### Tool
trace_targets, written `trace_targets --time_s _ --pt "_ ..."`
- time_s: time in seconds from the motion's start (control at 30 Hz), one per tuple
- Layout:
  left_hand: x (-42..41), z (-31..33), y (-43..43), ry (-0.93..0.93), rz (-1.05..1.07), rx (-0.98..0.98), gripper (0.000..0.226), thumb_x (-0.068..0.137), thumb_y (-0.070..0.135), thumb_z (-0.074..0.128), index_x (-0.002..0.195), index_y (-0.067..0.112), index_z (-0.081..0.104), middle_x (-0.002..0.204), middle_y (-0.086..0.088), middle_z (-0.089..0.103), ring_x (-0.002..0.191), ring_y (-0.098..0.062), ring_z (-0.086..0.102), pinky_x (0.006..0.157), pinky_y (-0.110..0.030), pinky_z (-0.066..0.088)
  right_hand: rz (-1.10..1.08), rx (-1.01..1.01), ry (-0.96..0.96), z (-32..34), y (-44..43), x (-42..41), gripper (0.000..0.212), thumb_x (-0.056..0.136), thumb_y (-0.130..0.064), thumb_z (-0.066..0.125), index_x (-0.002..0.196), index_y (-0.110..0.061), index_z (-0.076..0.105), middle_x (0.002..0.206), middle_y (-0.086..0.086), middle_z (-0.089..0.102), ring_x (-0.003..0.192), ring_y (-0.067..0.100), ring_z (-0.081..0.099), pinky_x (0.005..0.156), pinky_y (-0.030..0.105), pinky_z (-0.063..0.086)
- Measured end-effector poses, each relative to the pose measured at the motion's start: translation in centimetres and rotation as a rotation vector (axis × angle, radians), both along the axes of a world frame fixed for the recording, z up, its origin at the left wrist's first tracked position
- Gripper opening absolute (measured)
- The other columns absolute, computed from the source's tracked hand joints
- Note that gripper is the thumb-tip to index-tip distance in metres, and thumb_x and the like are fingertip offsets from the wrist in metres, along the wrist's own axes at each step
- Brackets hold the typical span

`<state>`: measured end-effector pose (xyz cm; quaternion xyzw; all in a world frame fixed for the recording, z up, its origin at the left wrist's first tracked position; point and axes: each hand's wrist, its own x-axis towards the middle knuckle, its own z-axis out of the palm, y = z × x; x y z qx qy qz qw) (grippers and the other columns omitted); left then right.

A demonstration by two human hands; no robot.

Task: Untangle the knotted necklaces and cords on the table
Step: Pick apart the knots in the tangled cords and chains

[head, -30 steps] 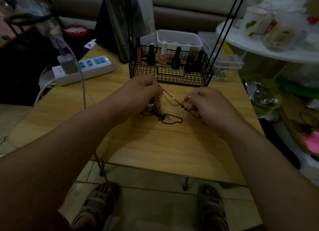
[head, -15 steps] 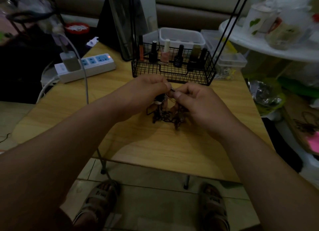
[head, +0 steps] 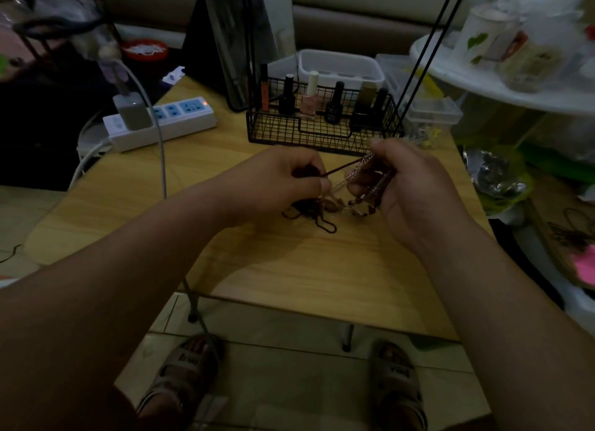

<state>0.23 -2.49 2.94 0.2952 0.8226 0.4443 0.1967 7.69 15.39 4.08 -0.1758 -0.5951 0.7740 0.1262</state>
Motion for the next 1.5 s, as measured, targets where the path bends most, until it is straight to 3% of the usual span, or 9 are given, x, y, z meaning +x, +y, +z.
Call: trace_targets --time_s 0.17,0.37,0.53,0.73,0.9,1.03,1.13,1.4,1.5 --pt "-0.1 0.2 0.2 -0.116 0.085 0.059 0.013 0.105 0.026 0.059 0.102 0.018 0.068 0.098 -0.002 0.078 0.088 -0.019 0.072 0.075 -0.032 0.055 0.009 -0.053 -0.001 0.0 0.2 -0.1 0.004 0.100 -0.013 0.061 0.098 -0.010 0.059 0.073 0.003 0.066 0.068 0.021 0.072 0.059 0.032 0.056" --pt "-0.3 -0.1 0.3 -0.147 0.160 0.074 0.018 0.107 0.029 0.054 0.104 0.015 0.066 0.077 -0.002 0.074 0.069 -0.014 0.064 0.068 -0.034 0.046 0.096 0.007 -0.041 0.0 0.4 -0.1 0.010 0.102 -0.020 0.061 0.104 -0.010 0.060 0.077 0.004 0.070 0.069 0.019 0.072 0.059 0.031 0.056" --pt "-0.8 0.0 0.4 -0.266 0.228 0.226 0.028 0.107 0.031 0.052 0.089 0.013 0.063 0.063 0.001 0.049 0.060 -0.012 0.047 0.073 -0.034 0.041 0.137 0.091 -0.078 -0.4 0.4 -0.1 0.011 0.100 -0.021 0.064 0.102 -0.011 0.059 0.070 0.003 0.064 0.064 0.019 0.066 0.058 0.033 0.051" --pt "-0.9 0.2 0.4 -0.557 0.284 0.484 0.031 0.106 0.028 0.050 0.076 0.019 0.051 0.064 0.003 0.028 0.055 -0.013 0.029 0.052 -0.028 0.030 0.192 0.227 -0.144 -0.9 0.0 -0.2 0.023 0.097 -0.027 0.069 0.080 -0.019 0.055 0.063 -0.002 0.054 0.054 0.014 0.054 0.049 0.027 0.042" --pt "-1.2 0.0 0.3 -0.315 0.392 0.324 0.022 0.105 0.029 0.053 0.090 0.015 0.061 0.063 0.002 0.040 0.050 -0.011 0.036 0.048 -0.028 0.033 0.136 0.497 -0.217 -1.1 0.4 0.0 0.028 0.096 -0.041 0.070 0.084 -0.019 0.057 0.071 0.000 0.057 0.052 0.011 0.049 0.043 0.022 0.037" --pt "-0.9 -0.3 0.1 -0.074 0.354 0.092 0.020 0.104 0.032 0.058 0.097 0.018 0.069 0.073 -0.001 0.053 0.053 -0.013 0.043 0.047 -0.026 0.035 0.095 0.641 -0.275 -0.8 1.0 0.3 0.042 0.099 -0.060 0.055 0.094 -0.020 0.067 0.079 -0.007 0.068 0.058 0.008 0.056 0.056 0.029 0.042" --pt "-0.8 -0.8 0.2 0.182 0.293 -0.147 0.015 0.103 0.034 0.061 0.097 0.023 0.070 0.087 0.003 0.065 0.066 -0.011 0.059 0.054 -0.026 0.043 0.015 0.691 -0.235 -0.5 1.4 0.4 0.039 0.103 -0.056 0.049 0.099 -0.023 0.069 0.089 -0.005 0.071 0.065 0.010 0.057 0.061 0.032 0.043" --pt "-0.2 -1.2 0.7 0.318 0.076 -0.265 0.028 0.093 0.027 0.069 0.121 0.030 0.067 0.118 0.009 0.060 0.115 -0.012 0.059 0.094 -0.032 0.053 0.119 0.181 0.090 1.1 1.4 0.3 0.028 0.108 -0.035 0.049 0.094 -0.015 0.062 0.073 0.000 0.058 0.054 0.011 0.042 0.049 0.028 0.024" --pt "0.3 -0.8 1.0 0.245 -0.074 -0.143 0.045 0.093 0.028 0.071 0.136 0.035 0.058 0.134 0.014 0.052 0.118 0.002 0.052 0.089 -0.013 0.047 0.214 0.102 0.107 1.1 1.0 -0.1 0.027 0.108 -0.033 0.048 0.097 -0.013 0.061 0.073 0.000 0.058 0.056 0.012 0.044 0.050 0.027 0.028"
